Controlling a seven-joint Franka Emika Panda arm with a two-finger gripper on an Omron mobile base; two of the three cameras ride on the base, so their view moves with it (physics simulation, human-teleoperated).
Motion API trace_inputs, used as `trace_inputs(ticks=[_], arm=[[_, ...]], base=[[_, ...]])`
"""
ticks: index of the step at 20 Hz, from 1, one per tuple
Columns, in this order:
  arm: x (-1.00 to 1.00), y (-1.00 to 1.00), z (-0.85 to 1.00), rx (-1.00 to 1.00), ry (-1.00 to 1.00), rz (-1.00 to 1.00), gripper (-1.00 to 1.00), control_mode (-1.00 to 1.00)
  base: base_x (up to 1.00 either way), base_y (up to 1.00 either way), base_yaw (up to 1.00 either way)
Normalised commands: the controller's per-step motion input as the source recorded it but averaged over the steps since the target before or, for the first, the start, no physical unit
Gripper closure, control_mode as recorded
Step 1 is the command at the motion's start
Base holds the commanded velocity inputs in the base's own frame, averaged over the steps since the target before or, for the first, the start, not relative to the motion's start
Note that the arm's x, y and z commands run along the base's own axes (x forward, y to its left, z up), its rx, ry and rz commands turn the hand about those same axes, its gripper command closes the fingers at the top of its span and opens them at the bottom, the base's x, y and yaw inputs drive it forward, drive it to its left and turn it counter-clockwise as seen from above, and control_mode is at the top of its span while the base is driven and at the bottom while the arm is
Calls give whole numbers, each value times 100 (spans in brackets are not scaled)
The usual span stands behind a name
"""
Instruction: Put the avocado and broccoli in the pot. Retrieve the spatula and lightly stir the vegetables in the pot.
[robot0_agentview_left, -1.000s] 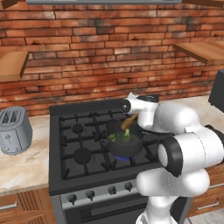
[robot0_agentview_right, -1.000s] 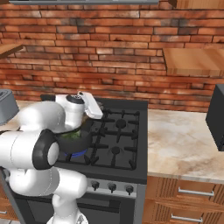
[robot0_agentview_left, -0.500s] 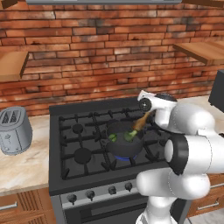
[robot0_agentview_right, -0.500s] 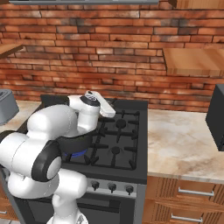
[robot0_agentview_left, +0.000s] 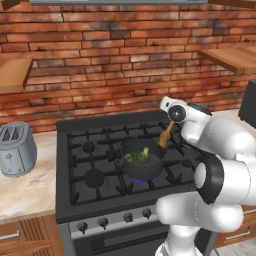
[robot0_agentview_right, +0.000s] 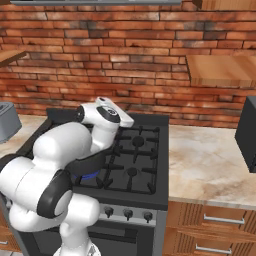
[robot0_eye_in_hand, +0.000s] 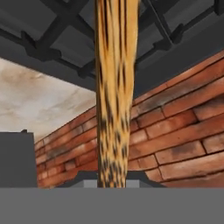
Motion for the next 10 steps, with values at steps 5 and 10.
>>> trace_inputs(ticks=[5,10], arm=[[25,43,0,5,-8,0,100,-100],[3,53,-3,7,-4,0,100,-100]], base=[[0,0,0],[0,0,0]])
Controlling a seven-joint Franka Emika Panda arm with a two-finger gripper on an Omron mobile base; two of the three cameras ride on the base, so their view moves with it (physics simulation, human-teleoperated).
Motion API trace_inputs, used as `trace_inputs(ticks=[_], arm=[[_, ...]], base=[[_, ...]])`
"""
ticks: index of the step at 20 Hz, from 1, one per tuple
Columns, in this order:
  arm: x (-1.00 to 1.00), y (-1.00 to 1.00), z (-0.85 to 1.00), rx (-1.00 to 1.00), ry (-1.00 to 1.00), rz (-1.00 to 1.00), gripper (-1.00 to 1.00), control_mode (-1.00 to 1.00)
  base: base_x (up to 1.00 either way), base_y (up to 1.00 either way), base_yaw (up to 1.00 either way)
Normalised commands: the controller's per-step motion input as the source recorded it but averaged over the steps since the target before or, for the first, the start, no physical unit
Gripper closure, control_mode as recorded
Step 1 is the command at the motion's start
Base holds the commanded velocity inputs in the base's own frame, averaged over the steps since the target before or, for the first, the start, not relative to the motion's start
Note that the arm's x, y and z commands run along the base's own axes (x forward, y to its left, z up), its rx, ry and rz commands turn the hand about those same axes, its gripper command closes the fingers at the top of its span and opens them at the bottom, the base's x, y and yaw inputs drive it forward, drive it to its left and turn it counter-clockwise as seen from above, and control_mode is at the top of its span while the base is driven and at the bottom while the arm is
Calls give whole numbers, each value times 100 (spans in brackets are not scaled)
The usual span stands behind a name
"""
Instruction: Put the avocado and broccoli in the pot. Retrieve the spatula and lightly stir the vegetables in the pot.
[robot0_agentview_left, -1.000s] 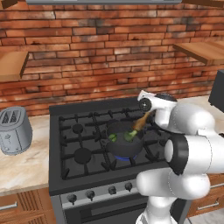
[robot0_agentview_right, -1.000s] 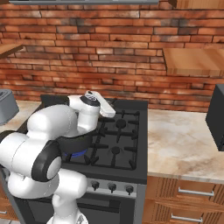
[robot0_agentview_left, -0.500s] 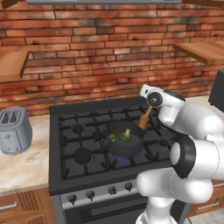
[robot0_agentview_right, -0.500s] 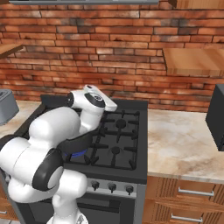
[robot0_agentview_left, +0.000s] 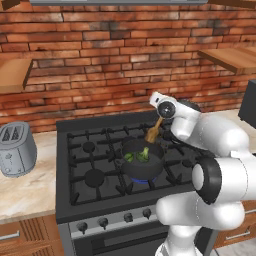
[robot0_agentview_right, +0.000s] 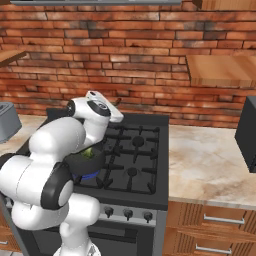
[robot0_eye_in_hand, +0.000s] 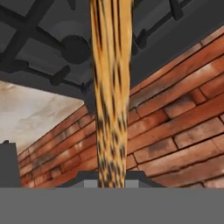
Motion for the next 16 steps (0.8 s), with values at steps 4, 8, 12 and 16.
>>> trace_inputs(ticks=[4,8,12,16], arm=[[-1,58,-40,4,0,0,100,-100],[0,14,-36,1,0,-6,100,-100],[0,4,-22,0,0,-14,100,-100],[-9,10,-31,0,6,-15,100,-100]], base=[[0,0,0],[0,0,0],[0,0,0],[0,0,0]])
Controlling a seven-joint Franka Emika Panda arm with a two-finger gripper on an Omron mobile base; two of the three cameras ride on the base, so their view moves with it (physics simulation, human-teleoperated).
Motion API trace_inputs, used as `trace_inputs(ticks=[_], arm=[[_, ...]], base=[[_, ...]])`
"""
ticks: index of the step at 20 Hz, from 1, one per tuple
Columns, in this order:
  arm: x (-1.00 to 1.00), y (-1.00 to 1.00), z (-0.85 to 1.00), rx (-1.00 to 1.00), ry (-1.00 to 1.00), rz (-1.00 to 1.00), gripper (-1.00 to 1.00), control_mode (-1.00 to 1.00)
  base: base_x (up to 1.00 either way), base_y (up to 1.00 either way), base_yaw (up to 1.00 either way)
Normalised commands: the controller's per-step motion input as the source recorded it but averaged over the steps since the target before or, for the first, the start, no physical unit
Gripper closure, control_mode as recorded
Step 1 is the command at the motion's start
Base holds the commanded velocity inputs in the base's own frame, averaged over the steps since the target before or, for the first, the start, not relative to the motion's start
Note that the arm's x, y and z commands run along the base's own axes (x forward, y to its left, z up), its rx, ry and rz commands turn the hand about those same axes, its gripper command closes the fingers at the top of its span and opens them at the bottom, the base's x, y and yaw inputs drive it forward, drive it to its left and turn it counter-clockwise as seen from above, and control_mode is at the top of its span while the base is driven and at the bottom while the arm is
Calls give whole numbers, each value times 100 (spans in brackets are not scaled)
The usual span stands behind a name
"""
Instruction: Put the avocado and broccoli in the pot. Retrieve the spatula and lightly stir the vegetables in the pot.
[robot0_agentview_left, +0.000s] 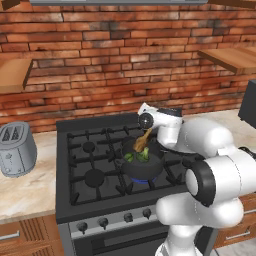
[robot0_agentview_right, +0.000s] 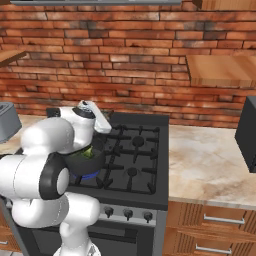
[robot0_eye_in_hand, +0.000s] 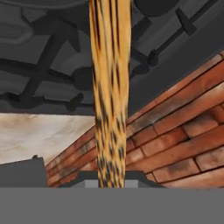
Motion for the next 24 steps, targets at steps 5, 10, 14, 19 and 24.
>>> trace_inputs(ticks=[5,10,14,19,24], arm=[[-48,21,-5,0,8,-8,100,-100],[-42,21,-3,0,1,-1,100,-100],[-9,17,0,0,0,-2,100,-100],[23,0,0,0,0,-13,100,-100],[10,0,-5,0,0,-13,100,-100]], base=[[0,0,0],[0,0,0],[0,0,0],[0,0,0],[0,0,0]])
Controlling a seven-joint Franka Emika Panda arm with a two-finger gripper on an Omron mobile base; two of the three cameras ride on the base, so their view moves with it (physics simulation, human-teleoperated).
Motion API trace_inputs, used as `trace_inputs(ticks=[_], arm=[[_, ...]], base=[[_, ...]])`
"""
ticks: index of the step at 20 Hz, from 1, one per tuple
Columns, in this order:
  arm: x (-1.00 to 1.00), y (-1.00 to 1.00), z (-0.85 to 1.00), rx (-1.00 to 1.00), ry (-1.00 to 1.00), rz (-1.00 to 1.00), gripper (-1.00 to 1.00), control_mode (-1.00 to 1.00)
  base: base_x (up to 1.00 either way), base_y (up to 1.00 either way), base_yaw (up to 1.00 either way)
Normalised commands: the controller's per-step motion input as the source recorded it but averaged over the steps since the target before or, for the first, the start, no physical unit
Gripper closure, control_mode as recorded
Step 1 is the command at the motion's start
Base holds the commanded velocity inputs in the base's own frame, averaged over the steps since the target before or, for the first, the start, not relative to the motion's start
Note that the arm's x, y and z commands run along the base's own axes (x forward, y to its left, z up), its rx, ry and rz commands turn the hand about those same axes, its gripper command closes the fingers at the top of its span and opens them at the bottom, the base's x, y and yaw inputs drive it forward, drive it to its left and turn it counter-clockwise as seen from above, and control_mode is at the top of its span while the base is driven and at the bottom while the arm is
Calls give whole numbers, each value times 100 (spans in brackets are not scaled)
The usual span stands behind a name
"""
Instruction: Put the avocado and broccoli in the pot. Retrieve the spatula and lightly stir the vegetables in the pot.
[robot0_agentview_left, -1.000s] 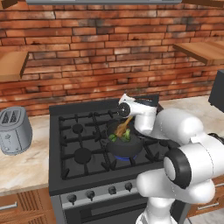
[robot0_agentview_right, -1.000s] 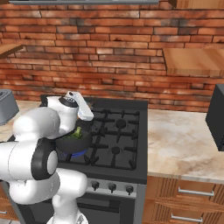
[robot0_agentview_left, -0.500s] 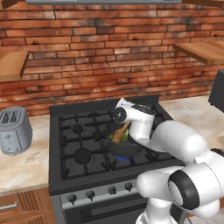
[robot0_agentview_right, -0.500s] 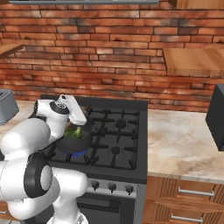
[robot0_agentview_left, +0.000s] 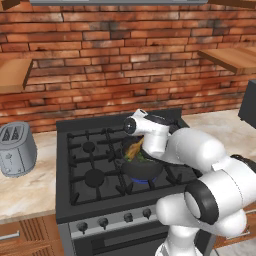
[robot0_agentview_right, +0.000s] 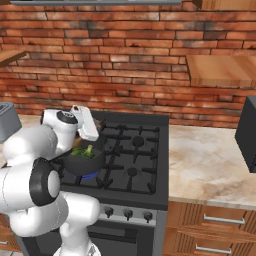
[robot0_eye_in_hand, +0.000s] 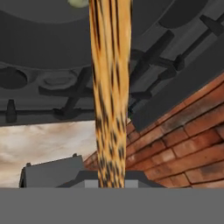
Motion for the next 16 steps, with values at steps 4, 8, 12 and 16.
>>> trace_inputs(ticks=[4,8,12,16], arm=[[-28,0,-11,0,0,0,100,-100],[-27,0,-43,0,-1,0,100,-100],[-8,0,-40,-4,-5,-2,100,-100],[0,-2,-7,-1,-2,-6,100,-100]], base=[[0,0,0],[0,0,0],[0,0,0],[0,0,0]])
